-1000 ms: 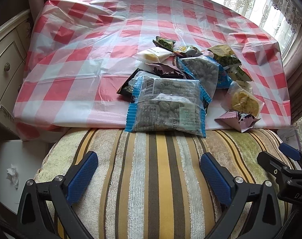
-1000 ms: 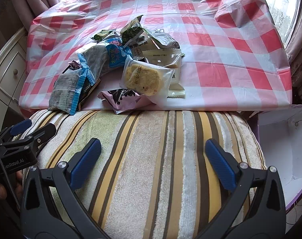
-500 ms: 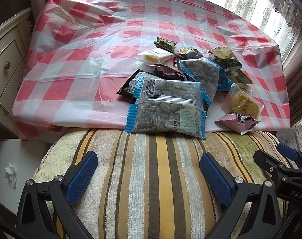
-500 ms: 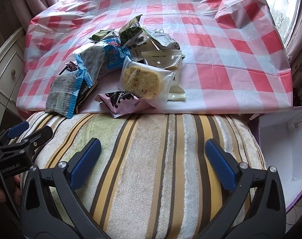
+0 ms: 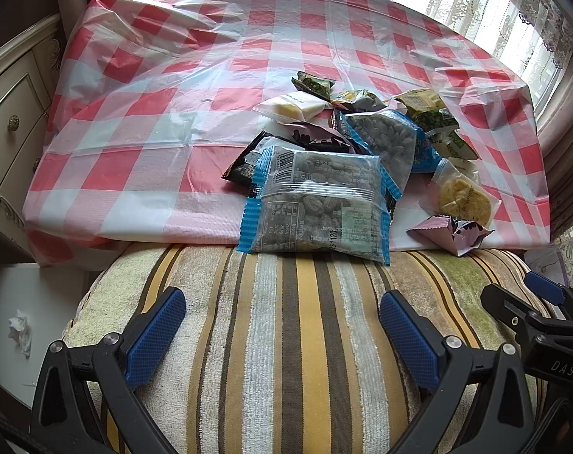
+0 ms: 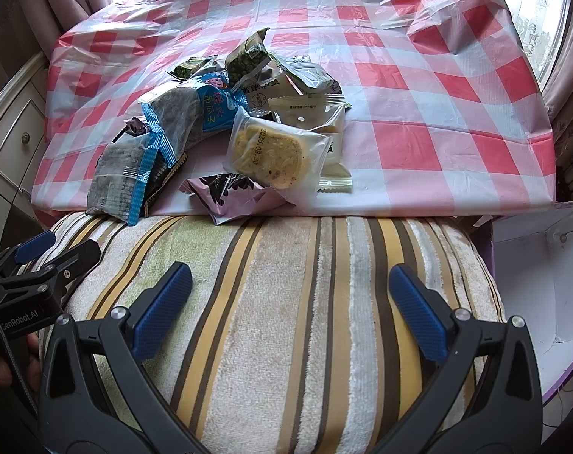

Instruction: Organize snacks

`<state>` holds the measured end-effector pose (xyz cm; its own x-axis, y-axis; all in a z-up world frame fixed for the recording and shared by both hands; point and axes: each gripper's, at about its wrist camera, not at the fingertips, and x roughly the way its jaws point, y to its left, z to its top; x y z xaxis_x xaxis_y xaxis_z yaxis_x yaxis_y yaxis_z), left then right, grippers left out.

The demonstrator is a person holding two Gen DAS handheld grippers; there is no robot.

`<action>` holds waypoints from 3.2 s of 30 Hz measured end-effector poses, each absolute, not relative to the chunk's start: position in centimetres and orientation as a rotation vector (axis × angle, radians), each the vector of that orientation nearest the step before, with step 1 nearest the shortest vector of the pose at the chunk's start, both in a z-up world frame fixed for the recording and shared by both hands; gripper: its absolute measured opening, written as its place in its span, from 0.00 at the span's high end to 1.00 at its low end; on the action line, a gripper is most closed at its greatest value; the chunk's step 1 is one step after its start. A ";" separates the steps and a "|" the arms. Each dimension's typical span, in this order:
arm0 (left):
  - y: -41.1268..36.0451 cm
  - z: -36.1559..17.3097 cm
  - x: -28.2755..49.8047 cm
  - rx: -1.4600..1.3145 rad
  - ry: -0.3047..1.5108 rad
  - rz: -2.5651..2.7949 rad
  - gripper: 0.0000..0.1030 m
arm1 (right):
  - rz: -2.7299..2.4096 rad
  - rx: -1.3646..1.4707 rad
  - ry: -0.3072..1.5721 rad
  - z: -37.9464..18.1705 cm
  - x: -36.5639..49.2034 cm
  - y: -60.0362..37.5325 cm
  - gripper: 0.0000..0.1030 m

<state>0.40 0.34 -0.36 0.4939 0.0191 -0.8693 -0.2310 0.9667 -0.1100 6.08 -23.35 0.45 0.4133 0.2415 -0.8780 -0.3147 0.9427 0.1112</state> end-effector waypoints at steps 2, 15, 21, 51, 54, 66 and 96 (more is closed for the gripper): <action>0.3 -0.4 0.4 -0.223 1.045 0.153 0.00 | 0.350 -0.075 1.090 0.5 6.1 -23.4 0.00; 0.2 -0.4 0.3 -0.223 1.045 0.154 0.00 | 0.350 -0.075 1.090 0.4 6.1 -23.4 0.00; 0.3 -0.4 0.3 -0.223 1.045 0.154 0.00 | 0.350 -0.075 1.090 0.5 6.1 -23.3 0.00; 0.4 -0.5 5.3 -0.292 1.050 0.044 0.01 | 0.444 -0.084 1.142 0.4 9.3 -23.5 0.00; 0.2 -0.9 6.8 -0.277 1.080 0.046 0.01 | 0.434 -0.020 1.148 0.1 10.2 -23.9 0.00; -0.5 -2.0 8.6 -0.222 1.131 0.044 0.18 | 0.390 -0.054 1.121 0.2 13.6 -21.7 0.00; -0.8 0.9 5.3 -0.224 0.999 0.107 0.30 | 0.461 0.145 1.128 0.5 13.2 -24.9 0.81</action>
